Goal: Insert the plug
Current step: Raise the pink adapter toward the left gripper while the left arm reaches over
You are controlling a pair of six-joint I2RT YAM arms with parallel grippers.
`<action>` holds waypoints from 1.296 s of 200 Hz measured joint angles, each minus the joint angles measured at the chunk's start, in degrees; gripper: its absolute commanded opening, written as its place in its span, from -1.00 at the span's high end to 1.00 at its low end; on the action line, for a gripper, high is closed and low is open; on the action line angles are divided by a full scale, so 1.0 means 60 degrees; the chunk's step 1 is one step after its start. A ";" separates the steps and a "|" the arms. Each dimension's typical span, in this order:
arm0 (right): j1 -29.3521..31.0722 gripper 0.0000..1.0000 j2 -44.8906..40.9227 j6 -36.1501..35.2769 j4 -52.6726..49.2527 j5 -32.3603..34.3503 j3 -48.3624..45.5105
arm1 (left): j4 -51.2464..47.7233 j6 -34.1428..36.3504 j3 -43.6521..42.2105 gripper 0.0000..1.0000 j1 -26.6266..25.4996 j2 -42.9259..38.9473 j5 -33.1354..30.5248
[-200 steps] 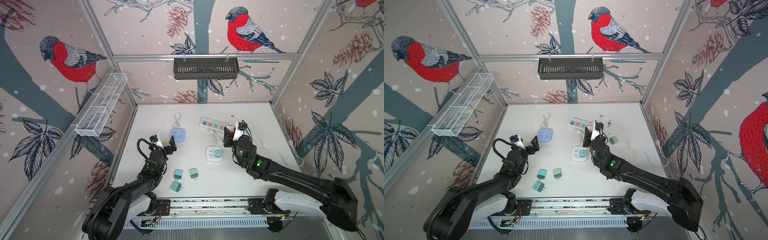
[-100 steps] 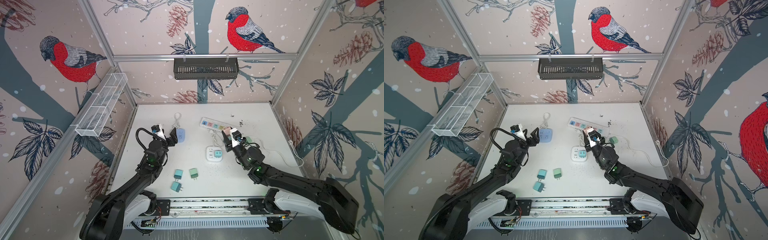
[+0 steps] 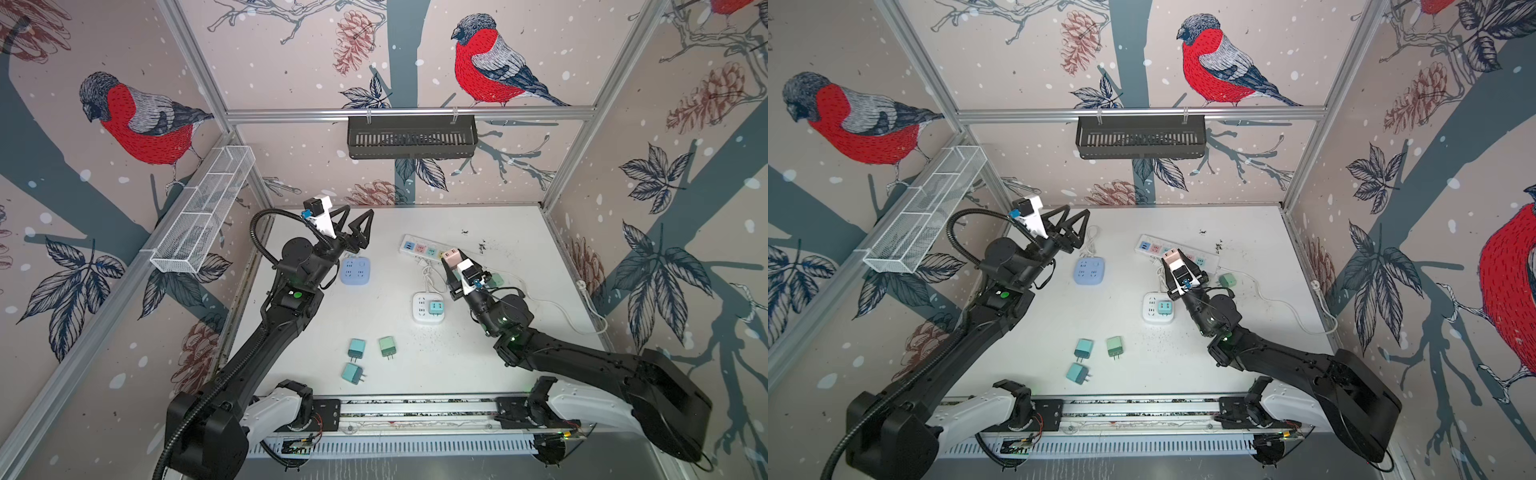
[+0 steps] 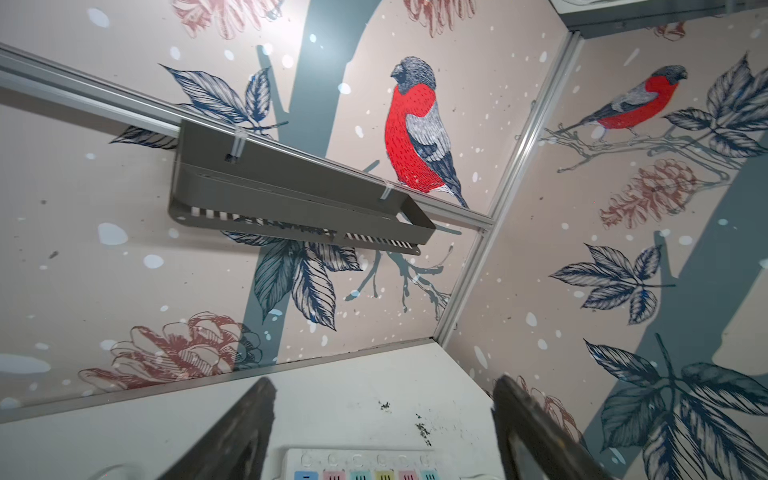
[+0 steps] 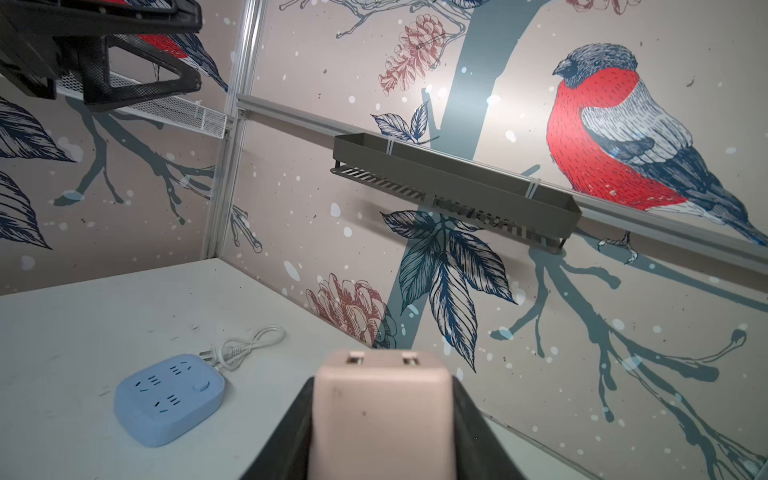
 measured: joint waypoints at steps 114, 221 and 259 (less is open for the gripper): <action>0.0149 0.98 -0.0816 0.0849 0.0131 0.0969 -0.1676 | -0.1523 0.1698 0.0113 -0.46 -0.1206 0.0667 0.2397; 0.0561 0.98 -0.0554 0.1042 0.0382 0.0634 -0.1836 | -0.2779 0.2539 0.0455 -0.39 -0.1763 0.0637 0.3082; 0.0732 0.98 -0.0408 0.0780 0.0645 0.0612 -0.1934 | -0.3260 0.2688 0.0729 -0.35 -0.1847 0.0882 0.3144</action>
